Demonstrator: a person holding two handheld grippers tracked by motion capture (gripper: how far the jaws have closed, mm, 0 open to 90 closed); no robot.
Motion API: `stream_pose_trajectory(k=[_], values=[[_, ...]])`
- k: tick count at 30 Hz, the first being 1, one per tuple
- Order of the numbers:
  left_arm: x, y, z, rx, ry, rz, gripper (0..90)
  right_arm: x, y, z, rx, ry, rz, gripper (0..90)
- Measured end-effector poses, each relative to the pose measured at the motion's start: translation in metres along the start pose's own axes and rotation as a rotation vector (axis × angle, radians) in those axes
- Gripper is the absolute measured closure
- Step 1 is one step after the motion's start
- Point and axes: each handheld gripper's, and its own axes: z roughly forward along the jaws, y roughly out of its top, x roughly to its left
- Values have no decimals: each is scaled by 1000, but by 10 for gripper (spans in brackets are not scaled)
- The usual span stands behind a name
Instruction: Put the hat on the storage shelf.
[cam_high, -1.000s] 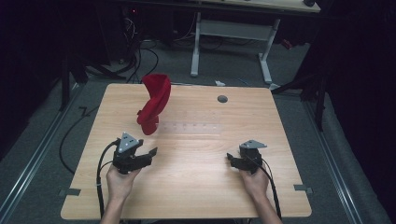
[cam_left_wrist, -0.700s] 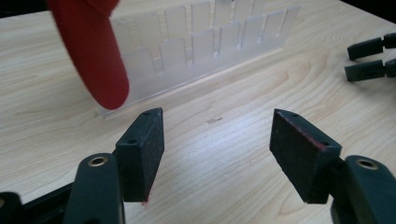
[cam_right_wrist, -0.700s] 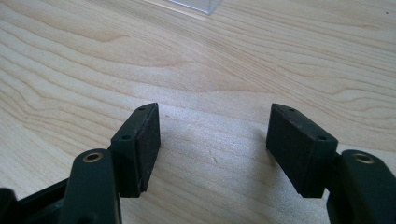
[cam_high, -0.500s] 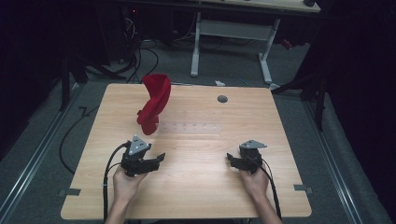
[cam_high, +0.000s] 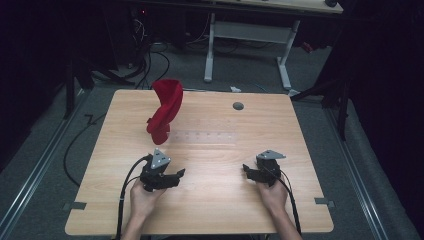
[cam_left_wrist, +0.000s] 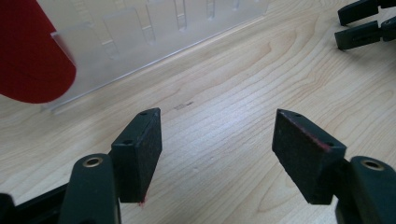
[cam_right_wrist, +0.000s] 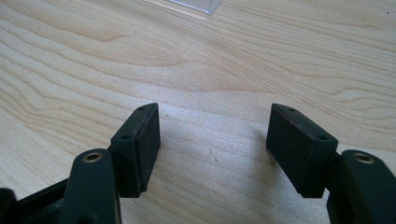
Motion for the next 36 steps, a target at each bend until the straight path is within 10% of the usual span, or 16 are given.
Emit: stream_pose_trajectory(k=[27, 36], values=[[12, -37, 44, 64, 115, 91, 309, 0, 0, 0, 0, 1, 1, 352], [18, -39, 42, 43, 83, 36, 278, 0, 0, 0, 0, 2, 1, 351]])
